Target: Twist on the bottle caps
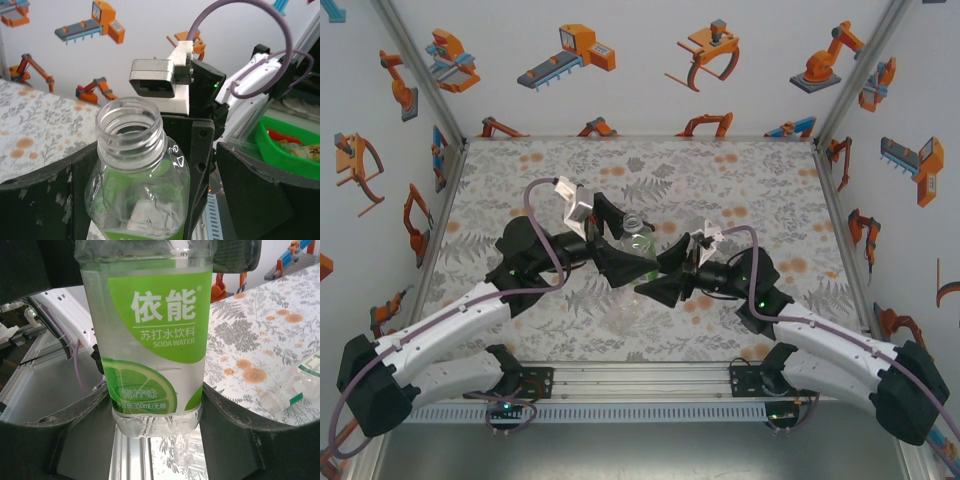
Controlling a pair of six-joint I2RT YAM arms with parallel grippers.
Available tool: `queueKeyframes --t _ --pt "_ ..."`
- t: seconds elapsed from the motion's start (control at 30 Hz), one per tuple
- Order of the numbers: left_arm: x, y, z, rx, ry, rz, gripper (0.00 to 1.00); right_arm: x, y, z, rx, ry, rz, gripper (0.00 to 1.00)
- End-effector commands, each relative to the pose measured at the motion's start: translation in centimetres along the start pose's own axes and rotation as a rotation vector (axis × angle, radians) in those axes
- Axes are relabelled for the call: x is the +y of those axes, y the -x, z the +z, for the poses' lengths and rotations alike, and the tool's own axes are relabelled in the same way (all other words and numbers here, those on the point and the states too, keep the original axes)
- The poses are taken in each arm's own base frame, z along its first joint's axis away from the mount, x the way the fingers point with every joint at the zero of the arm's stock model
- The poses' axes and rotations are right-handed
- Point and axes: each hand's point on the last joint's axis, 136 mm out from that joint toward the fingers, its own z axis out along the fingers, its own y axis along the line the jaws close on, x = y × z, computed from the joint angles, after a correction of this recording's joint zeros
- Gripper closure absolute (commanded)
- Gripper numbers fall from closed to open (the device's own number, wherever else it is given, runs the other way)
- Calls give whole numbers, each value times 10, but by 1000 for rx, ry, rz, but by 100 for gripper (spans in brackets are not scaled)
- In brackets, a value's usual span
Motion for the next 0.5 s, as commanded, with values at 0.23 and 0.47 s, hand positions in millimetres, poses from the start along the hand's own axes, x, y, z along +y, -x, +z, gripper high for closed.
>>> queueKeyframes --t 0.23,0.47 --pt "-14 10 4 -58 -92 -12 23 31 73 -4 -241 73 -97 65" --pt "-16 10 9 -60 -107 -16 24 32 79 -1 -259 79 -103 67"
